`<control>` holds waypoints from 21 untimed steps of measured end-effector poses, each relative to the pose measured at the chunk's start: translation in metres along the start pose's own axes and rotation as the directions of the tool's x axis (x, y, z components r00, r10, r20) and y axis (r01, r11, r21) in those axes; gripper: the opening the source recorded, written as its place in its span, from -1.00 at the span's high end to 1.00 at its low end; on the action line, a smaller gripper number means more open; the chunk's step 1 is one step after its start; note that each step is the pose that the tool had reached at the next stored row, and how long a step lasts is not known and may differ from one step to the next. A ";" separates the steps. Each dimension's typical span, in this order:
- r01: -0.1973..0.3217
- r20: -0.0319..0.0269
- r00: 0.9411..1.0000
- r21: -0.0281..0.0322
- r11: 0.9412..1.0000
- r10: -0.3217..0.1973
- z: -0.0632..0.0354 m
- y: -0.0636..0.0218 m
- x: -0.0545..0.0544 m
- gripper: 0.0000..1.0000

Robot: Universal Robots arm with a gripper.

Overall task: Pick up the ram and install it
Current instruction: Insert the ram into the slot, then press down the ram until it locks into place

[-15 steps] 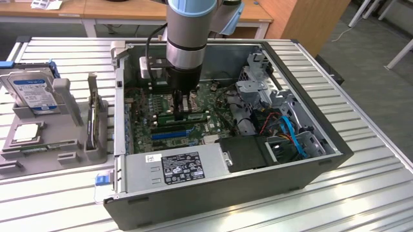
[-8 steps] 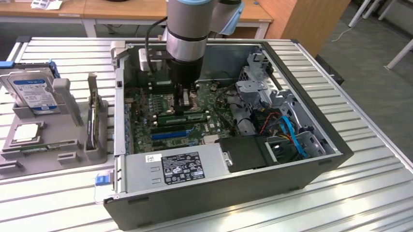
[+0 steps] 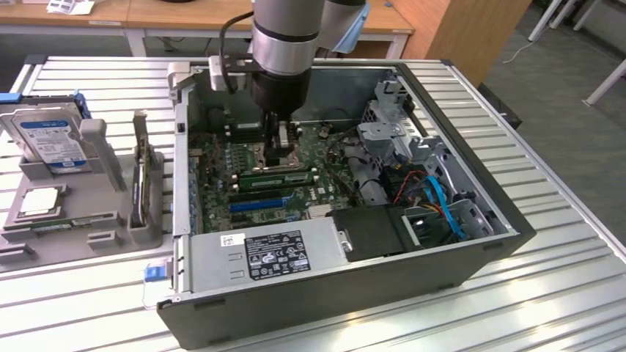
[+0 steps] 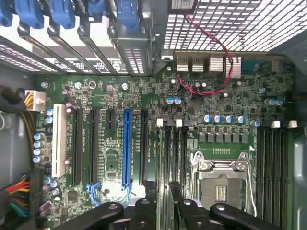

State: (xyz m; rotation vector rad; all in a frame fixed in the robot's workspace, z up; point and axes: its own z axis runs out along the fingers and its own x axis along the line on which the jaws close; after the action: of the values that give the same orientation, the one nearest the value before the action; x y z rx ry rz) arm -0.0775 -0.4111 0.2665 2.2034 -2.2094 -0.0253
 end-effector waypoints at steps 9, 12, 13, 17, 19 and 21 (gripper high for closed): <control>0.000 0.000 1.000 0.000 1.000 0.000 -0.0107 0.0003 0.000 0.79; 0.000 0.000 1.000 0.000 1.000 0.000 -0.0109 0.0003 0.000 0.79; 0.000 0.000 1.000 0.000 1.000 0.000 -0.0110 0.0003 0.000 0.79; 0.000 0.000 1.000 0.000 1.000 0.000 -0.0110 0.0003 0.000 0.79; 0.000 0.000 1.000 0.000 1.000 0.000 -0.0110 0.0003 0.000 0.79; 0.000 0.000 1.000 0.000 1.000 0.000 -0.0110 0.0003 0.000 0.79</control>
State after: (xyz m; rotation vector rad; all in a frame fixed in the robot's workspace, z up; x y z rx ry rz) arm -0.0775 -0.4111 0.2775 2.2035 -2.2094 -0.0253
